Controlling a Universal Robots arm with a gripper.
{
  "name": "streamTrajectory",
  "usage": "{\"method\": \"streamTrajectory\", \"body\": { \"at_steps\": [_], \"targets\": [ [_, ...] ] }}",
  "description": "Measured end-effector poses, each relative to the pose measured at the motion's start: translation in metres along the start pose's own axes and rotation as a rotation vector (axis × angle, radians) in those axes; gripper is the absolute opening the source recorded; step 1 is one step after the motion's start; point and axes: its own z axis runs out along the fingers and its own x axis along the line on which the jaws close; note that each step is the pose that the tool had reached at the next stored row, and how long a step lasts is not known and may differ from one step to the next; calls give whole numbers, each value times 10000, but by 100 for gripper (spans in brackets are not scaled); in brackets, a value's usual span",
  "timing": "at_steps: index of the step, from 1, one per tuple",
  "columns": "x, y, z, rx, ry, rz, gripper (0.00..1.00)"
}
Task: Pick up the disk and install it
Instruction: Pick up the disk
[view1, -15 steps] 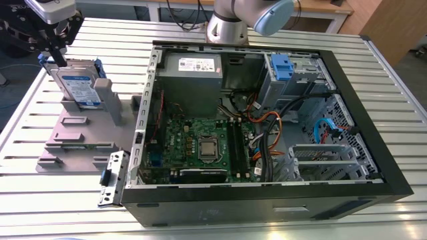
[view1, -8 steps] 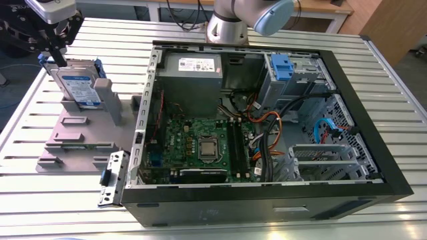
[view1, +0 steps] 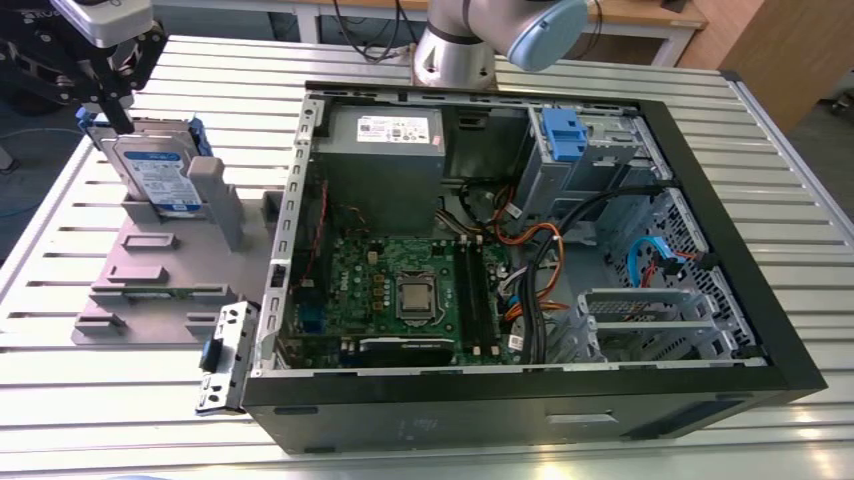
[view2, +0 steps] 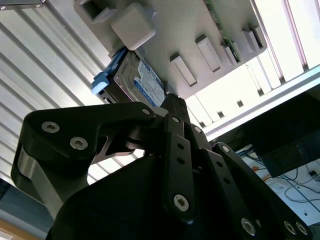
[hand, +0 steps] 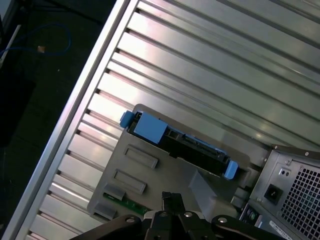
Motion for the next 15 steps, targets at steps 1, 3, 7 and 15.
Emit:
{"method": "streamTrajectory", "body": {
  "at_steps": [1, 3, 7, 15],
  "targets": [
    [0, 0, 0, 0, 0, -8, 11],
    [0, 0, 0, 0, 0, -23, 11],
    [0, 0, 0, 1, 1, -53, 11],
    [0, 0, 0, 1, 2, -112, 11]
  ]
}}
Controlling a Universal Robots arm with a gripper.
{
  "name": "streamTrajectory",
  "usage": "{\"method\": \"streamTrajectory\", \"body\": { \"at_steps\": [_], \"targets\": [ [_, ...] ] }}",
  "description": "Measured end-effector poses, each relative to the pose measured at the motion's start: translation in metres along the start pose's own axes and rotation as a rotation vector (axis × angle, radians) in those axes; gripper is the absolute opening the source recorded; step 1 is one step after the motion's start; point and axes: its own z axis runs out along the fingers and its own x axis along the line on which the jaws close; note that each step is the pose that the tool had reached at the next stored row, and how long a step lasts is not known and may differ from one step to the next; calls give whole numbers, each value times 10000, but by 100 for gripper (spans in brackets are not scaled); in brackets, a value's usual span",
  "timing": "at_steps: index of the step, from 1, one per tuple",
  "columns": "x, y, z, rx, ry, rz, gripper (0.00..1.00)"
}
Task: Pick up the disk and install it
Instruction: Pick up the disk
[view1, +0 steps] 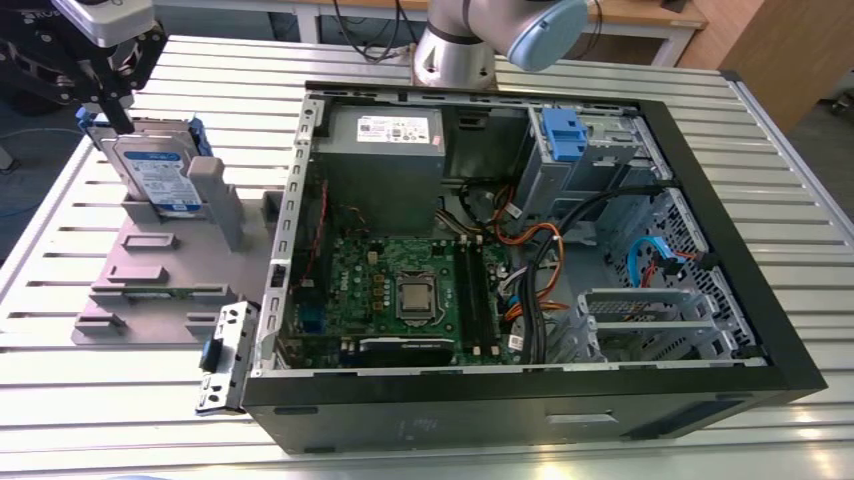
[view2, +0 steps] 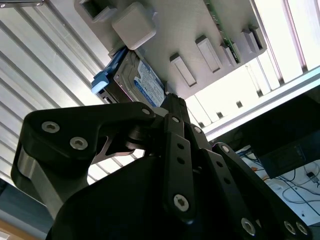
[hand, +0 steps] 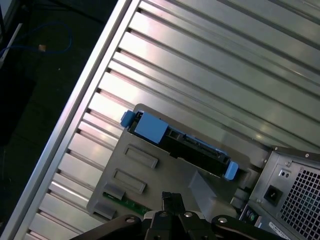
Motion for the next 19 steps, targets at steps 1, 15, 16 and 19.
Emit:
{"method": "streamTrajectory", "body": {
  "at_steps": [1, 15, 16, 19],
  "targets": [
    [0, 0, 0, 0, 1, -7, 11],
    [0, 0, 0, 1, 2, -111, 11],
    [0, 0, 0, 1, 2, -118, 11],
    [0, 0, 0, 2, 2, -140, 11]
  ]
}}
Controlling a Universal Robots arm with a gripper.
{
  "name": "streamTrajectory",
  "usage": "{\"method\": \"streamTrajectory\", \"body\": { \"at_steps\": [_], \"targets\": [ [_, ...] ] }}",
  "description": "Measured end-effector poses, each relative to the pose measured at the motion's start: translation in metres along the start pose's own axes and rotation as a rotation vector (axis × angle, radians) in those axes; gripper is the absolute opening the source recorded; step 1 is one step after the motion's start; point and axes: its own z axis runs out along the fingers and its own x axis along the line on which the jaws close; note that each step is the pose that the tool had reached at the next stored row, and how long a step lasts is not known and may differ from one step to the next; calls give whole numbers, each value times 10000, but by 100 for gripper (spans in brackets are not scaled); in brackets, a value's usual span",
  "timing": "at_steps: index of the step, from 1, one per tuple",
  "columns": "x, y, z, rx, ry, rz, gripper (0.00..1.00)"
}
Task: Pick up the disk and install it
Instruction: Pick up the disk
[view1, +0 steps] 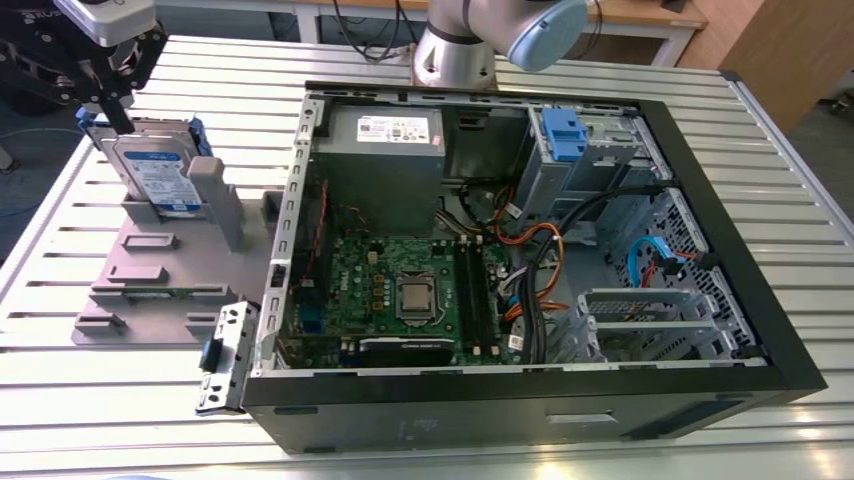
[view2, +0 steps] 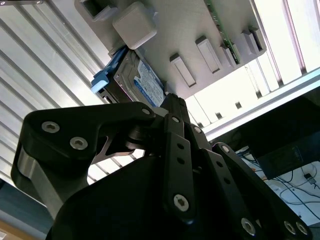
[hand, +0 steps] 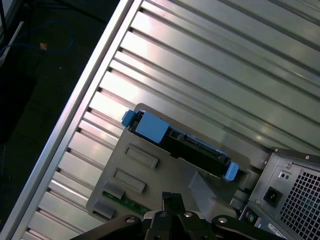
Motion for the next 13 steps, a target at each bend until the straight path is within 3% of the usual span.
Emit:
{"method": "streamTrajectory", "body": {
  "at_steps": [13],
  "targets": [
    [0, 0, 0, 1, 1, -88, 11]
  ]
}}
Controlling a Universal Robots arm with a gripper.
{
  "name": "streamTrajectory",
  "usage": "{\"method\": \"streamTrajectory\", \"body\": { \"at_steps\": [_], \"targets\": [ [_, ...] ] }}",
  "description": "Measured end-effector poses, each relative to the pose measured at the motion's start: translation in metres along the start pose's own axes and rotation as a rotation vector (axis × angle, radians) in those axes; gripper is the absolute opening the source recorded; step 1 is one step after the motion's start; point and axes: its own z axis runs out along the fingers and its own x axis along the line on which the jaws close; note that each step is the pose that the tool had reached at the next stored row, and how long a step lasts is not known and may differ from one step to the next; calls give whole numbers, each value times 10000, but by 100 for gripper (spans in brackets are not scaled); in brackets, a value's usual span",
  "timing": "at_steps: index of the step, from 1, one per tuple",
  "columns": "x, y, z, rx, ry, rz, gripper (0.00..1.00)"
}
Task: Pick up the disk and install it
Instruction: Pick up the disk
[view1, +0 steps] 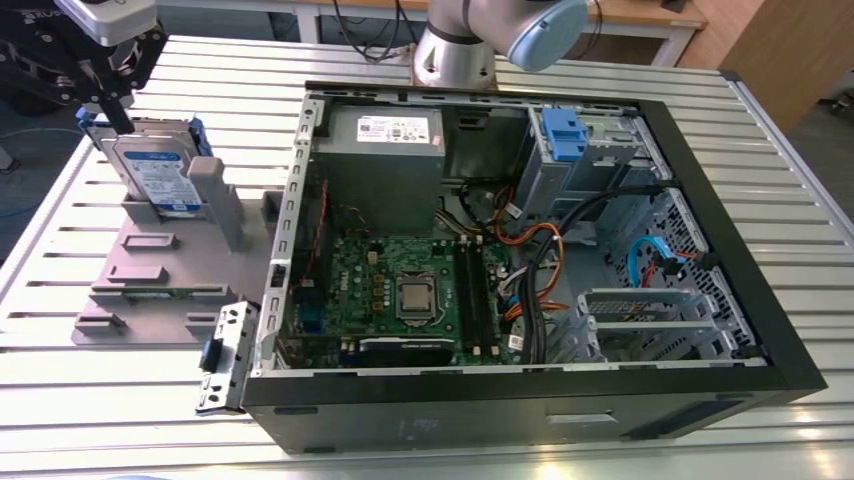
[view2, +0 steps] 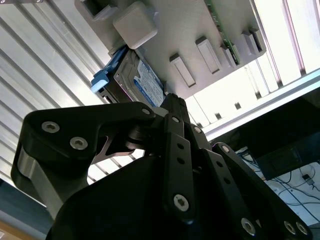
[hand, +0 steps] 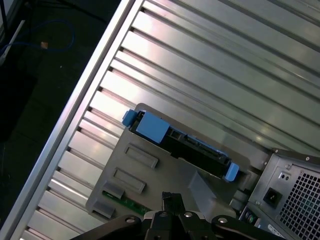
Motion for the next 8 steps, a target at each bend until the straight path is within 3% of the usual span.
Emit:
{"method": "streamTrajectory", "body": {
  "at_steps": [8],
  "targets": [
    [0, 0, 0, 1, 1, -54, 11]
  ]
}}
